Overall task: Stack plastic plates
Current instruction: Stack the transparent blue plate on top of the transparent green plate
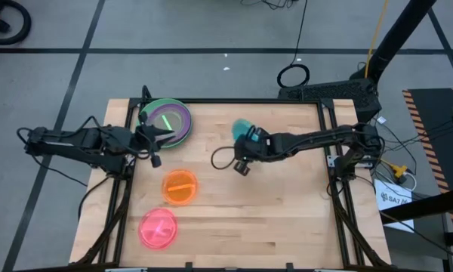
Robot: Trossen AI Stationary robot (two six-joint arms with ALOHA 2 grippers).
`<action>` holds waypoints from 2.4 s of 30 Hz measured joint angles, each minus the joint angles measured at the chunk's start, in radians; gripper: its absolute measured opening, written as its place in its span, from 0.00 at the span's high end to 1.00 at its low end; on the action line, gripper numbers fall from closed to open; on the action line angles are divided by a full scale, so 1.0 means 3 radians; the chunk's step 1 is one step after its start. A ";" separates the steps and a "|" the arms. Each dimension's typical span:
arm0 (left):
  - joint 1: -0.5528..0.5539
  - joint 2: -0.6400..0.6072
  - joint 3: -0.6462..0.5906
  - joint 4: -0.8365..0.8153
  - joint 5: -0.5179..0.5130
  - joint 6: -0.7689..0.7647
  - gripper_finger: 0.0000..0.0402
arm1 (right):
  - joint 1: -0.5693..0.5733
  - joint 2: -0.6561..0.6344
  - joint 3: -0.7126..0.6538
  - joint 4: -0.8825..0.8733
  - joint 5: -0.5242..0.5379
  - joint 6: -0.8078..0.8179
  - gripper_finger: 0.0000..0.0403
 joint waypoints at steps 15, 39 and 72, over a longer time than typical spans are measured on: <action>0.0000 -0.0311 -0.0001 -0.0152 0.0000 -0.0044 0.80 | -0.0261 0.0442 0.0659 0.0770 -0.0056 -0.1109 1.00; -0.0120 -0.0852 -0.0036 -0.0318 0.0003 -0.0206 0.80 | -0.0491 0.2086 0.2829 0.0401 -0.0204 -0.4000 1.00; -0.0120 -0.0847 -0.0034 -0.0324 0.0009 -0.0191 0.80 | -0.0629 0.2434 0.2829 0.0582 -0.0557 -0.6195 1.00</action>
